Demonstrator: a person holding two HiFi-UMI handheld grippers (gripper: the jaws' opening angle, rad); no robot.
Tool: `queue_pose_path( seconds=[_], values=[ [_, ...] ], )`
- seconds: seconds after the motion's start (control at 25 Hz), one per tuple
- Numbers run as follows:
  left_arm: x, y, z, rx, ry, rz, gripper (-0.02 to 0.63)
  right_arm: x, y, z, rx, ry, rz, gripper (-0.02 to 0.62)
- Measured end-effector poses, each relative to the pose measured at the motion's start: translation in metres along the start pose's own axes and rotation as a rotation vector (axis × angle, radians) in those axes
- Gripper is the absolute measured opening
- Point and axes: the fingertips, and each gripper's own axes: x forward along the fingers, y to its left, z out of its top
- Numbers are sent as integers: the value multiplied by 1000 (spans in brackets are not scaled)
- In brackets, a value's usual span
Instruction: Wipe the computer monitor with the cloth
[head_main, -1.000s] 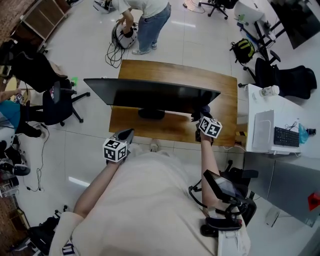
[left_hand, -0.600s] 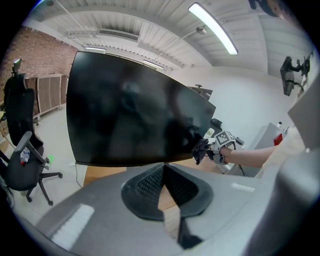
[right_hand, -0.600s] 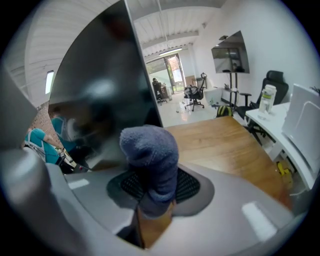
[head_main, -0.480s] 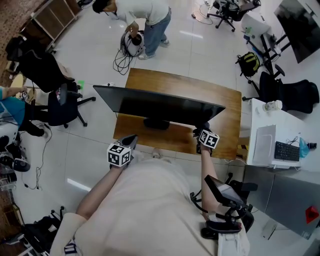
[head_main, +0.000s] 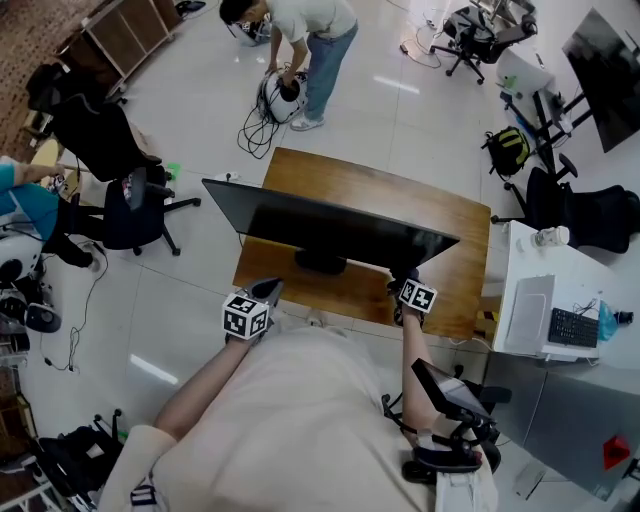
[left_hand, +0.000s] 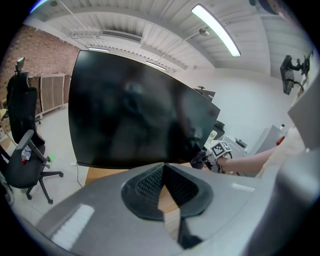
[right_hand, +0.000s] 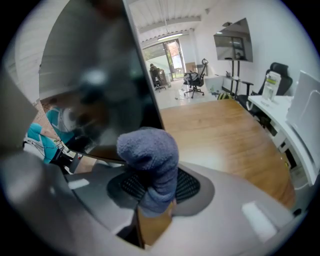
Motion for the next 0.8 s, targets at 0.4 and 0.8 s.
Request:
queue_pose_path(
  seconds=[0.4, 0.8],
  values=[
    [-12, 13, -2, -17, -3, 26, 5, 15, 1, -15, 38, 25, -2, 118],
    [-28, 32, -6, -33, 7, 41, 5, 16, 10, -18, 139, 14, -35, 117]
  ],
)
